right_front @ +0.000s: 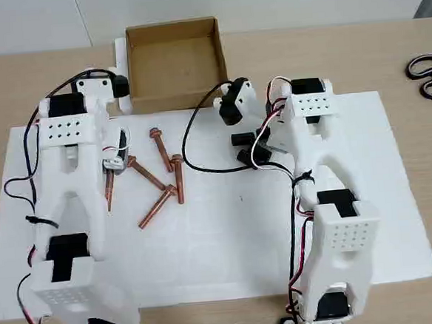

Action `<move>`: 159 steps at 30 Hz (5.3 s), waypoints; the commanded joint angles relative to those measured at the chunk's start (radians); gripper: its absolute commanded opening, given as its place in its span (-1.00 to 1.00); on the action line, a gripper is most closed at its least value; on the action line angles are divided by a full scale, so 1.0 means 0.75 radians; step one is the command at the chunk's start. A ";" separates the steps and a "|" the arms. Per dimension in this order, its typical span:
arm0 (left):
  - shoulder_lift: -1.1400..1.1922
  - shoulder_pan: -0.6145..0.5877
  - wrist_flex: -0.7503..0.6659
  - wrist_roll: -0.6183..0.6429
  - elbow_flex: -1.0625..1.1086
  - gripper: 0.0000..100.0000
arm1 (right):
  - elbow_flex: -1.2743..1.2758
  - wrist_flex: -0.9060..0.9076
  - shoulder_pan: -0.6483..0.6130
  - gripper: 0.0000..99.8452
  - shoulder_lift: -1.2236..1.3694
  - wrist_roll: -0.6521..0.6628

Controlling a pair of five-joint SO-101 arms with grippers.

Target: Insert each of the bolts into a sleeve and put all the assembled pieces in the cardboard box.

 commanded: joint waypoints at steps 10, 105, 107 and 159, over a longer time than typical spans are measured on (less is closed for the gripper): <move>-0.082 0.006 -0.027 -0.004 -0.005 -0.99 | -0.004 0.075 0.005 -0.76 0.007 -0.008; -0.726 0.094 0.086 0.260 0.011 -0.99 | 0.237 0.568 0.026 -0.99 -0.950 -0.585; -0.765 0.094 0.086 0.258 0.050 -0.99 | 0.358 0.566 0.001 -0.99 -1.051 -0.677; -2.302 0.741 -0.563 0.886 1.194 -0.99 | 1.502 0.126 -0.817 -0.99 -2.869 -1.641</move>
